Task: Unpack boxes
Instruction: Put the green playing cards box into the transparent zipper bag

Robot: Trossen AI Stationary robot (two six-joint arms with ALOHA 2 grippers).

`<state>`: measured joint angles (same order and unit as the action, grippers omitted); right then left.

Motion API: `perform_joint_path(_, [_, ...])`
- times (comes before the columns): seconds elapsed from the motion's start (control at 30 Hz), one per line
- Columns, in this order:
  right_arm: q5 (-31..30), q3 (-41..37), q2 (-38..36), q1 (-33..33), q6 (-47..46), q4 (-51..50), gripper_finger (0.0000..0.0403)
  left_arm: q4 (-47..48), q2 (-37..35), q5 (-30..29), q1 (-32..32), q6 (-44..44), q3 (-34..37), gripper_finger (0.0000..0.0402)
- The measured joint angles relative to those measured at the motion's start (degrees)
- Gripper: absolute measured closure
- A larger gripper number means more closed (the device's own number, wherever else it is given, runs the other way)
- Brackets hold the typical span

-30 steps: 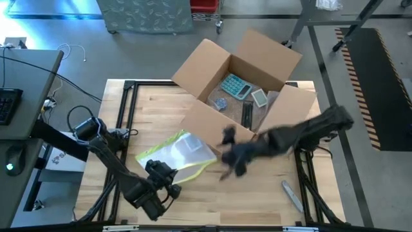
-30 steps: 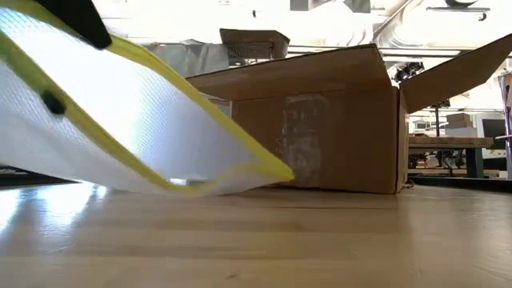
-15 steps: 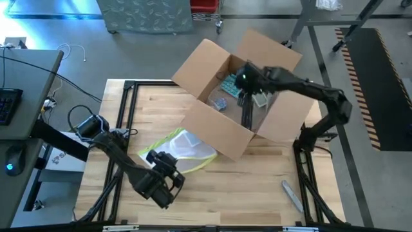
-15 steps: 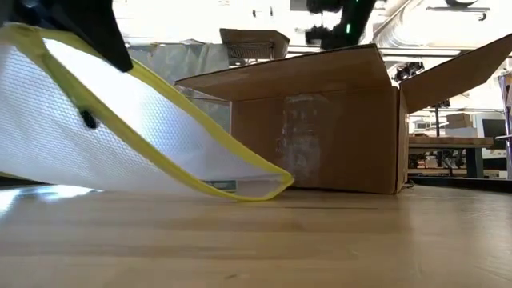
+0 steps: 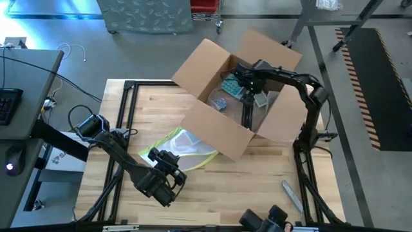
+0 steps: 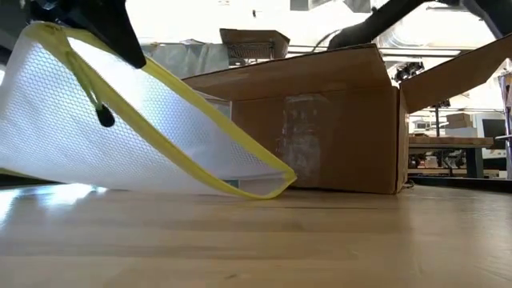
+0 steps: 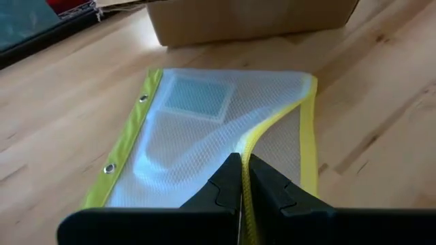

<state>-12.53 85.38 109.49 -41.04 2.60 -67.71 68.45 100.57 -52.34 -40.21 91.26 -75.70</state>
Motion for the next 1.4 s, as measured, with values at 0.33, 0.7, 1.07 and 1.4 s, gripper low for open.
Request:
perform_joint_path(0.33, [10.37,-0.02,4.5,-0.01,-0.86,1.82,0.0124,-1.67,0.0,0.04,-0.87,-0.95,0.0,0.0402])
perform_joint_path(0.7, [7.74,0.02,-3.68,5.72,-1.94,-0.21,0.0128,-1.65,-0.55,-0.86,0.36,-0.95,0.0,0.0402])
perform_joint_path(1.07, [7.56,-5.41,-0.54,-2.13,-6.0,4.89,0.0128,2.48,-5.81,4.07,2.32,-7.47,-0.04,0.0402])
perform_joint_path(1.4, [21.67,-9.39,-1.34,3.8,-2.22,8.97,0.0128,2.77,-5.73,3.86,2.32,-9.88,-0.04,0.0402])
